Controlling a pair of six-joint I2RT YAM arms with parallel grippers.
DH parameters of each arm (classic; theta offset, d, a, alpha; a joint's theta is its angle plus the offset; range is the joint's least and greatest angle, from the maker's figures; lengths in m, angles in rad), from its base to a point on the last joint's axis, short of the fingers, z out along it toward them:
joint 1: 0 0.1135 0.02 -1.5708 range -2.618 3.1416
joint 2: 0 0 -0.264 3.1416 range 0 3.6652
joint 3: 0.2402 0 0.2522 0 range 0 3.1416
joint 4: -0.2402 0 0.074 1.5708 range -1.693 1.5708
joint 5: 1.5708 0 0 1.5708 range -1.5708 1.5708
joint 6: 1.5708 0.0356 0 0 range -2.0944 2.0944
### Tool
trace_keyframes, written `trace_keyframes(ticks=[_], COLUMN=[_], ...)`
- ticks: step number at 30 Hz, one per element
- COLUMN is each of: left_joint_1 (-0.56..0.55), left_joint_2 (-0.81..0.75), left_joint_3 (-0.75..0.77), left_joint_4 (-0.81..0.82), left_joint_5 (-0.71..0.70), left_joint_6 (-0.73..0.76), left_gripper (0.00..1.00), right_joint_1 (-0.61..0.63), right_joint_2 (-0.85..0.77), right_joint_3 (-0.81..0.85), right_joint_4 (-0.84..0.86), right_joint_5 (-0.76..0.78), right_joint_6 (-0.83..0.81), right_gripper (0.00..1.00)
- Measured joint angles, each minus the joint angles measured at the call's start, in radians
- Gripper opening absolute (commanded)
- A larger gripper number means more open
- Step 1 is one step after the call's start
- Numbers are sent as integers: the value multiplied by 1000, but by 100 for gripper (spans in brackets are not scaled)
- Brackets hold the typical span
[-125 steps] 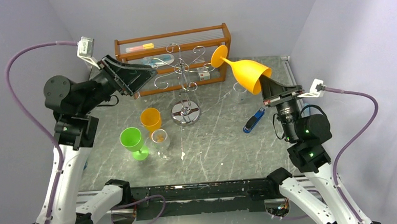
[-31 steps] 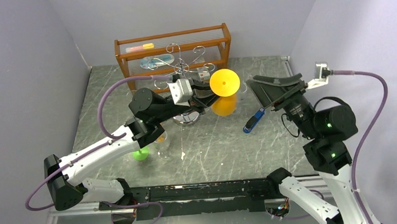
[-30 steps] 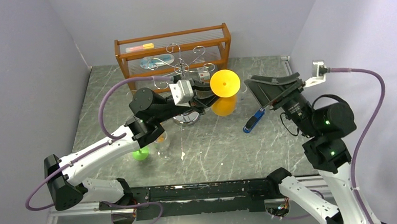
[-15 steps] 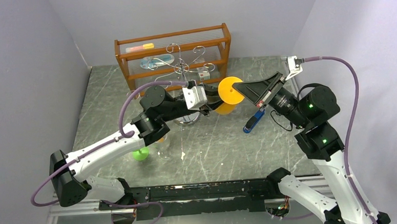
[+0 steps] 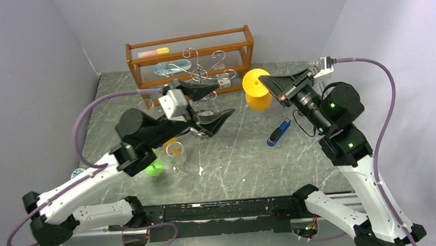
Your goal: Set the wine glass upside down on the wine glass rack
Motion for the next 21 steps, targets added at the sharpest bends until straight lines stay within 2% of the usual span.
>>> trace_keyframes(ticks=[4,13,17,21], left_joint_1=[0,0,0,0], left_joint_2=[-135,-366,-430,-456], left_joint_3=[-36,-49,-55,-60], left_joint_4=[-83,-380,-512,-617], left_joint_5=[-130,-384,-478,-554], left_joint_6=[-84,-272,-345,-395], left_gripper=[81,81,81,81], right_joint_1=[0,0,0,1], right_joint_2=[65,262,348,487], right_joint_3=[0,1,11,110], right_joint_4=[25,151,233,241], right_joint_5=[84,236,281,285], right_joint_6=[5,8,40,82], right_gripper=[0,0,0,0])
